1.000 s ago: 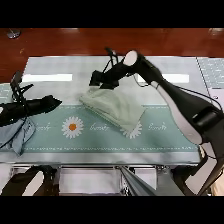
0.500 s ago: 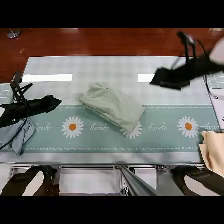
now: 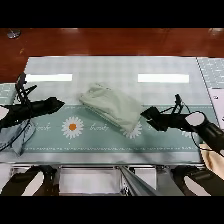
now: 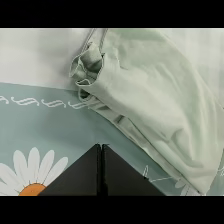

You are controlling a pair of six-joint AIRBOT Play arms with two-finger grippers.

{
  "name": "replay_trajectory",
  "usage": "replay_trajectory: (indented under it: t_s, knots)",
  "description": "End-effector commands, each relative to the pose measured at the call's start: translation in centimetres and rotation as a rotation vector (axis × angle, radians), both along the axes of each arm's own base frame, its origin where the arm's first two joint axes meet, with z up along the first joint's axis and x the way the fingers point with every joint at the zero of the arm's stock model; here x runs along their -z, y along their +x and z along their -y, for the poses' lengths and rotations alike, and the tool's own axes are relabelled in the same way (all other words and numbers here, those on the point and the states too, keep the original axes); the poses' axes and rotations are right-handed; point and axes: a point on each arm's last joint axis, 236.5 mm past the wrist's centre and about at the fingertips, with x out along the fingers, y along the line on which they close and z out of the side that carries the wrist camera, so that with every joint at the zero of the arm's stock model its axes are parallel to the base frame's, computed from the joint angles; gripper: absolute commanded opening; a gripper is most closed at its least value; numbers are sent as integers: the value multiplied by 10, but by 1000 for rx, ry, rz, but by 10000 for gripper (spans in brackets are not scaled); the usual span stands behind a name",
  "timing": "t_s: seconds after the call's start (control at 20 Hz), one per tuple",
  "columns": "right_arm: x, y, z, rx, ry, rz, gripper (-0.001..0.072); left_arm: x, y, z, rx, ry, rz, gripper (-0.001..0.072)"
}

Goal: Fold the shirts.

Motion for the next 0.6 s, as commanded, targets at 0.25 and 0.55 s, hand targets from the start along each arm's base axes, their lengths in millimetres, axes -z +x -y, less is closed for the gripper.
replay_trajectory:
  t_s: [0.25,0.55]
  knots:
    - [32,35,-86,-157,72,-64,312,1,0,1,1,-1,-2,29]
    - [-84,119,-128,-356,112,311,42,1,0,1,2,-1,-2,30]
